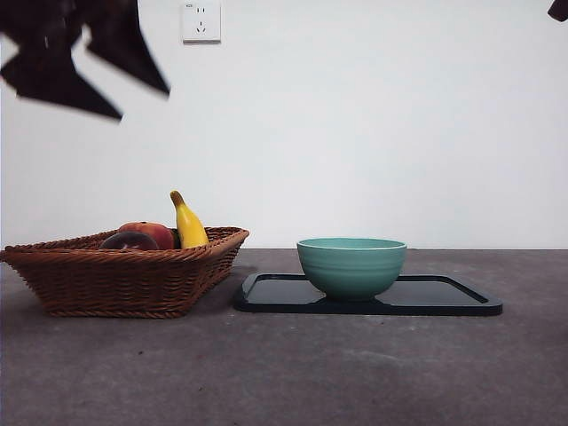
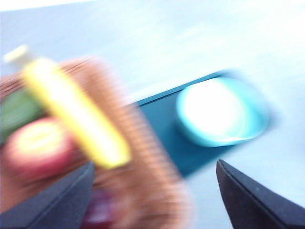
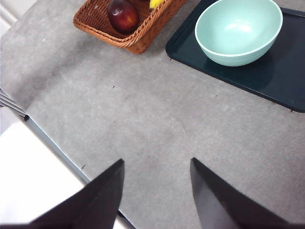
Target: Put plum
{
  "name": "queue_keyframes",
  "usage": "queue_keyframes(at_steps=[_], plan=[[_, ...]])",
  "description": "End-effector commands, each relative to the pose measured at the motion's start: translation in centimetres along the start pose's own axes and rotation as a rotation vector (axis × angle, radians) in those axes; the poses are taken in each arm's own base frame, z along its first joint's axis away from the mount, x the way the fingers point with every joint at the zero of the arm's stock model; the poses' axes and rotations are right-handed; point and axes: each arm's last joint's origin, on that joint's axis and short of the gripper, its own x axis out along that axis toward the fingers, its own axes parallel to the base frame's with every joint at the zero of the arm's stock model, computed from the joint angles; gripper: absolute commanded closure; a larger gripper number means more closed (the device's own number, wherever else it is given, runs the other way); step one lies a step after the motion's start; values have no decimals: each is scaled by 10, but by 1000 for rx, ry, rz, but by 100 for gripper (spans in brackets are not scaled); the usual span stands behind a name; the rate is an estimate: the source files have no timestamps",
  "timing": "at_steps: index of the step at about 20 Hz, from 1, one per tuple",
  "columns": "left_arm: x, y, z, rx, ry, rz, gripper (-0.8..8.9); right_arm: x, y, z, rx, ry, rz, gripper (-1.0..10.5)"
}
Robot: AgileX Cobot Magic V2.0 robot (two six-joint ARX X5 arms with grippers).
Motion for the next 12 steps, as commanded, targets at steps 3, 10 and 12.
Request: queue_keyframes(at_steps=[3,10,12], plan=[[-38,-24,6,-15,-43,-131,409,0,1,2,-20,-9,7,726],[-84,-47,-14,-54,65,-309,409,0,1,2,-20,-9,7,726],[-89,-50,-21,-54,116,-339,412,0,1,2,-20,-9,7,726]])
